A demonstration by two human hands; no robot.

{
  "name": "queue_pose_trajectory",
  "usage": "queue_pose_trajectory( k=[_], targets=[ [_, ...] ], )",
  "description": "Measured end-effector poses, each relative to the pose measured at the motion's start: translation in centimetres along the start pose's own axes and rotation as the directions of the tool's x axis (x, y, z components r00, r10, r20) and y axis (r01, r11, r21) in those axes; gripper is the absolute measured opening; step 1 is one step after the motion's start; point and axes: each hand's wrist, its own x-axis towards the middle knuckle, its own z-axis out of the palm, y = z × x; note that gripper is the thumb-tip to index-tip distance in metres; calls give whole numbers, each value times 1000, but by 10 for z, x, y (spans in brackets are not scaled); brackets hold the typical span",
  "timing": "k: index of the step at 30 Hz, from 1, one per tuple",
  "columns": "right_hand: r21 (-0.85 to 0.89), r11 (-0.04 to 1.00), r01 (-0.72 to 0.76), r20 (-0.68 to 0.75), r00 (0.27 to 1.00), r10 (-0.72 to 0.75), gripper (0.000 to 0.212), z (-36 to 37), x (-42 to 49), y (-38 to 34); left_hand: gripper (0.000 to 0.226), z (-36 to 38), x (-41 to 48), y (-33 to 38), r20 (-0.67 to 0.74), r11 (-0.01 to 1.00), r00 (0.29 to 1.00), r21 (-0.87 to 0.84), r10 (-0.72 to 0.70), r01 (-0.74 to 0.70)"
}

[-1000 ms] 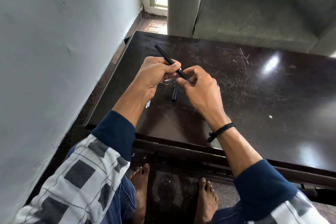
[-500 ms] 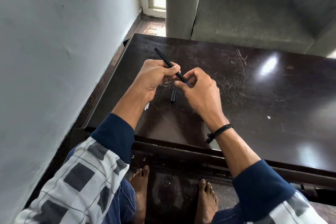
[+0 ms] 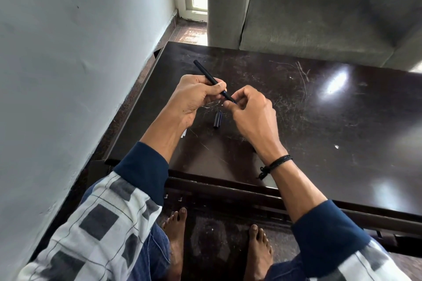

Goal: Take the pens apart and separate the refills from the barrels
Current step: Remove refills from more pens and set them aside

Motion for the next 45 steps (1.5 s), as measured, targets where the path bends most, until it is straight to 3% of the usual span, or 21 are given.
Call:
queue_pose_trajectory(
  k=[5,12,19,25,28,32,34,39,41,43,45],
  targets=[
    [20,999,-36,62,997,35,21,1,2,-1,6,-1,1,0,1,1000,1000,1,4,-4],
    [14,1000,-12,9,1000,12,17,0,-1,-2,3,-3,2,1,-10,1000,1000,-12,-4,4],
    [74,995,-60,67,996,55,23,1,1,-3,2,-4,3,0,-1,1000,1000,-21,-8,8],
    [-13,999,-40,52,998,41,21,0,-1,-4,3,-3,2,-1,6,1000,1000,-7,-3,3],
    [51,997,-61,97,994,56,26,0,1,-2,4,-4,3,1,24,1000,1000,9,3,-3],
    [365,910,-198,258,960,106,37,0,4,-1,5,-7,5,2,39,1000,999,27,10,-11],
    [440,863,-250,309,944,116,37,-1,5,-1,5,-8,5,2,37,1000,999,24,11,-12],
    [157,985,-67,91,994,53,27,3,3,0,5,-9,5,2,18,1000,1000,18,-4,3],
    [110,993,-51,76,996,43,26,3,2,0,5,-9,4,2,26,1000,1000,26,-5,4],
    [165,983,-81,117,991,62,28,3,3,0,5,-8,3,2,39,999,999,40,-3,1],
    [334,930,-154,197,976,90,32,0,4,-1,5,-8,3,3,45,999,999,43,1,-3]
  ],
)
